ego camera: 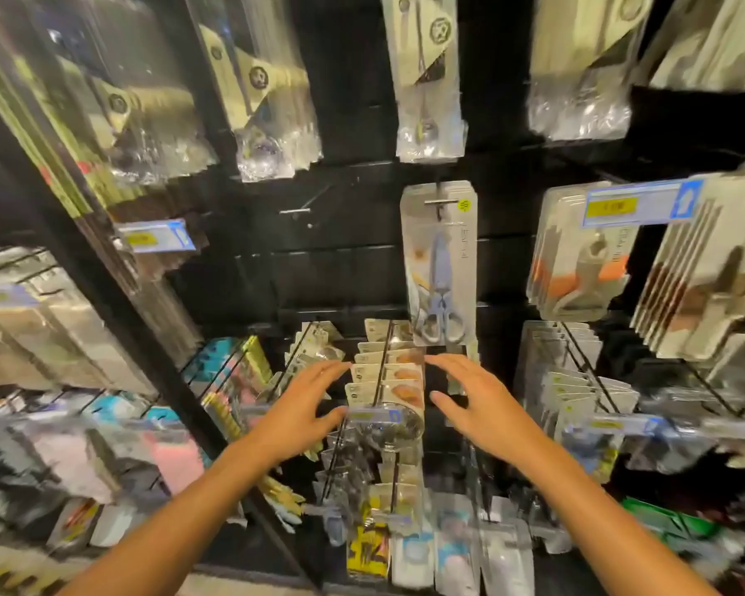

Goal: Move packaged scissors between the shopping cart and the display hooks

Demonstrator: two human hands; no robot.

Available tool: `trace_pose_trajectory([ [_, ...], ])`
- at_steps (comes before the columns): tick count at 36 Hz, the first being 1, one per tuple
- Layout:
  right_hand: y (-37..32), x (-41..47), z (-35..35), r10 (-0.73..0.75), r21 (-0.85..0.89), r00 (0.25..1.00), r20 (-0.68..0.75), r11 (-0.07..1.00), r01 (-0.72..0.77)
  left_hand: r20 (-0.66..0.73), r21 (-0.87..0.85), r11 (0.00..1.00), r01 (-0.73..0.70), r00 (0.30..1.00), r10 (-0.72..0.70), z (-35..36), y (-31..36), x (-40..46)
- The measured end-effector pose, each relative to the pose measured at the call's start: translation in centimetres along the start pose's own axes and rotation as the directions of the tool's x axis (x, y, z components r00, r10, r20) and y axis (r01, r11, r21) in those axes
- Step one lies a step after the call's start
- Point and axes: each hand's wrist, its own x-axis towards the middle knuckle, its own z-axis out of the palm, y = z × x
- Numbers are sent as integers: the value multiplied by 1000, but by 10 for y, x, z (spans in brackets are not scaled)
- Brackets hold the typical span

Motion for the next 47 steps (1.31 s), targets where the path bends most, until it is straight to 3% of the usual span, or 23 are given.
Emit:
trace_pose_trajectory([
  [6, -13, -19, 60, -90, -4, 955, 284, 995, 95, -30, 20, 990, 139, 990, -138, 12, -5, -110],
  [13, -56, -47, 143, -128, 1, 786, 605, 987, 160, -90, -26, 948, 316, 944, -317, 39, -18, -252],
  [21, -120, -96, 240, -231, 40, 623, 747, 952, 304, -186, -65, 873, 484, 854, -487, 65, -34, -406],
  [28, -181, -148, 322, -270, 69, 489, 829, 918, 390, -212, -130, 740, 660, 710, -671, 69, -48, -538],
  [33, -218, -173, 384, -312, 115, 376, 873, 879, 462, -156, -192, 585, 788, 564, -811, 82, -56, -622],
  [40, -265, -194, 441, -302, 127, 238, 923, 824, 552, -73, -239, 438, 867, 434, -898, 94, -57, -696],
  [47, -278, -183, 477, -281, 144, 150, 948, 798, 585, -27, -224, 337, 915, 340, -940, 98, -76, -718],
])
